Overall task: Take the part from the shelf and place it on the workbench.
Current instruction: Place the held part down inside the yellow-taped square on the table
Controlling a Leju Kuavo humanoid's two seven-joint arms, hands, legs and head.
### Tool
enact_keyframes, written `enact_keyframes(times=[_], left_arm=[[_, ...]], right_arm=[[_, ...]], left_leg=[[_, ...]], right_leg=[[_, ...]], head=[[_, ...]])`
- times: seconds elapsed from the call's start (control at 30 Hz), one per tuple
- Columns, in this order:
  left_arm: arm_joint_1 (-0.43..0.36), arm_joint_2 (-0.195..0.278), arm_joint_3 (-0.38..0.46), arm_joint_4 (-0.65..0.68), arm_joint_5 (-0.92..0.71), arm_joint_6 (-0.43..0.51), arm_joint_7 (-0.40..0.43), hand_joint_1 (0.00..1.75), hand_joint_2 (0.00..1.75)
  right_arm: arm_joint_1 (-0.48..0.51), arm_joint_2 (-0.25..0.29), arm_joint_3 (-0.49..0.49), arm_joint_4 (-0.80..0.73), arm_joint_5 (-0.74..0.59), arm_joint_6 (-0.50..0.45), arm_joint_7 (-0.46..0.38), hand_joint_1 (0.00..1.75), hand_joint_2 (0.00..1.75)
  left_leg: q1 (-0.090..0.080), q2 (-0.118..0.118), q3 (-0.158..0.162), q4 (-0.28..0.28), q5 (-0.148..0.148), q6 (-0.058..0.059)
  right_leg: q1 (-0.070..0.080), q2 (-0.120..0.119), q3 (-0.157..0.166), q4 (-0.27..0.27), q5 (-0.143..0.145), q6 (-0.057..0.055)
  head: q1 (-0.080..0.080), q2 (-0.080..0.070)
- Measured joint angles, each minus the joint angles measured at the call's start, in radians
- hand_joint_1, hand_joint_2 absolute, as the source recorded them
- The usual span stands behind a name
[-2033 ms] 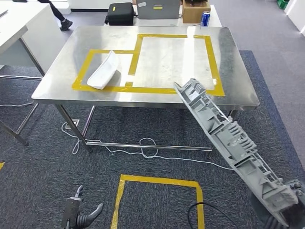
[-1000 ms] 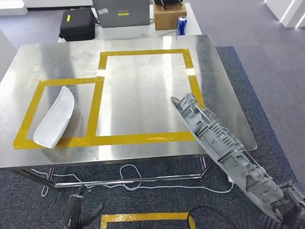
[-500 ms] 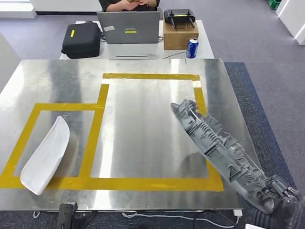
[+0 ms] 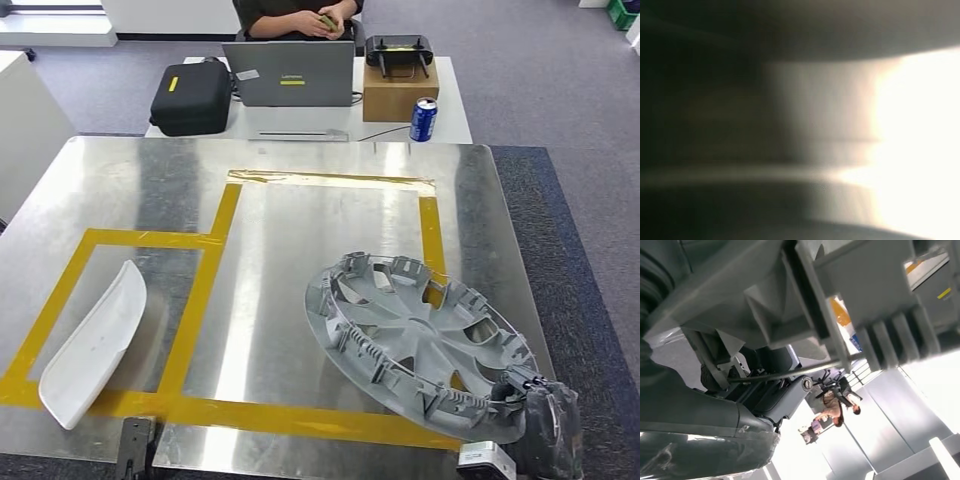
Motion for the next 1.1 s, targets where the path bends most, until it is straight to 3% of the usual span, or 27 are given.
enact_keyframes(times=[0.07,0.13,0.3,0.4,0.5,0.57,0.63,0.67,0.7,0.73,0.8,0.87,1.0,1.03,1.1], left_arm=[[-0.001,0.001,0.004,0.0,0.0,-0.001,0.0,0.0,1.75],[-0.001,0.001,0.006,0.0,-0.001,-0.003,0.0,0.0,1.75],[-0.001,0.002,0.012,0.0,0.002,-0.022,0.0,0.0,1.75],[0.0,0.002,0.018,0.001,0.003,-0.036,-0.004,0.0,1.75],[0.002,0.0,0.024,0.001,0.0,-0.041,-0.01,0.0,1.75],[0.0,-0.002,0.028,0.001,-0.005,-0.045,-0.01,0.0,1.75],[-0.006,-0.002,0.032,0.003,-0.01,-0.051,-0.008,0.0,1.75],[-0.011,-0.002,0.033,0.005,-0.012,-0.052,-0.006,0.0,1.75],[-0.016,-0.002,0.034,0.008,-0.014,-0.053,-0.004,0.0,1.75],[-0.021,-0.001,0.035,0.01,-0.016,-0.054,-0.002,0.0,1.75],[-0.03,0.001,0.037,0.016,-0.019,-0.054,0.002,0.0,1.75],[-0.037,0.003,0.038,0.02,-0.021,-0.054,0.003,0.0,1.75],[-0.048,0.005,0.038,0.028,-0.027,-0.056,0.003,0.0,1.75],[-0.05,0.006,0.038,0.029,-0.028,-0.057,0.003,0.0,1.75],[-0.057,0.007,0.036,0.034,-0.029,-0.058,0.003,0.0,1.75]], right_arm=[[-0.003,-0.007,0.006,0.005,0.006,0.005,0.008,1.75,1.75],[-0.006,-0.014,0.016,0.01,0.016,0.013,0.021,1.75,1.75],[-0.021,-0.029,0.042,0.032,0.036,0.011,0.055,1.75,1.75],[-0.027,-0.033,0.055,0.046,0.062,0.003,0.094,1.75,1.75],[-0.036,-0.042,0.064,0.061,0.1,0.025,0.147,1.75,1.75],[-0.046,-0.057,0.075,0.078,0.124,0.064,0.189,1.75,1.75],[-0.057,-0.08,0.091,0.102,0.14,0.107,0.222,1.75,1.75],[-0.064,-0.093,0.1,0.116,0.147,0.124,0.234,1.75,1.75],[-0.071,-0.105,0.109,0.13,0.153,0.135,0.243,1.75,1.75],[-0.08,-0.115,0.117,0.142,0.159,0.14,0.25,1.75,1.75],[-0.102,-0.133,0.132,0.166,0.174,0.144,0.263,1.75,1.75],[-0.125,-0.148,0.144,0.188,0.191,0.148,0.273,1.75,1.75],[-0.166,-0.176,0.156,0.226,0.206,0.173,0.28,1.75,1.75],[-0.175,-0.182,0.157,0.235,0.204,0.181,0.28,1.75,1.75],[-0.191,-0.194,0.153,0.26,0.194,0.197,0.276,1.75,1.75]], left_leg=[[0.0,0.003,0.002,-0.001,0.004,0.021],[0.001,0.005,0.003,-0.002,0.006,0.021],[0.006,0.005,0.009,-0.007,-0.006,-0.016],[0.003,0.005,0.011,-0.006,-0.013,-0.017],[0.009,0.009,0.023,-0.03,0.004,-0.023],[0.018,0.014,0.031,-0.049,0.016,-0.029],[0.023,0.015,0.026,-0.05,0.02,-0.031],[0.026,0.015,0.022,-0.05,0.023,-0.034],[0.03,0.015,0.018,-0.05,0.027,-0.039],[0.035,0.015,0.012,-0.049,0.032,-0.044],[0.045,0.014,-0.001,-0.043,0.04,-0.058],[0.05,0.012,-0.01,-0.033,0.043,-0.075],[0.058,0.017,-0.018,-0.036,0.052,-0.103],[0.058,0.026,-0.027,-0.022,0.039,-0.107],[0.056,0.044,-0.075,0.081,-0.026,-0.109]], right_leg=[[0.003,0.004,0.0,0.0,0.001,-0.004],[0.006,0.005,0.001,0.0,-0.001,-0.01],[0.009,0.004,0.006,-0.001,-0.008,-0.017],[0.006,0.004,0.009,-0.004,-0.009,-0.012],[0.007,0.002,0.015,-0.002,-0.016,-0.003],[0.008,0.001,-0.009,0.063,-0.065,0.006],[0.004,0.0,-0.066,0.185,-0.133,0.018],[0.001,0.0,-0.085,0.231,-0.15,0.025],[-0.002,0.0,-0.089,0.243,-0.147,0.031],[-0.005,0.0,-0.072,0.215,-0.124,0.037],[-0.011,-0.003,0.004,0.076,-0.062,0.047],[-0.011,-0.002,0.051,-0.016,-0.021,0.037],[-0.004,0.004,0.038,-0.03,0.002,-0.016],[-0.004,0.004,0.039,-0.037,0.011,-0.024],[-0.004,0.003,0.041,-0.05,0.025,-0.032]], head=[[-0.002,0.0],[-0.002,0.0],[-0.002,0.0],[-0.003,0.0],[-0.003,0.0],[-0.001,0.0],[0.0,0.0],[0.0,0.0],[-0.001,0.0],[-0.001,0.0],[0.0,0.0],[-0.002,0.0],[-0.013,0.0],[-0.016,0.0],[-0.024,0.0]])
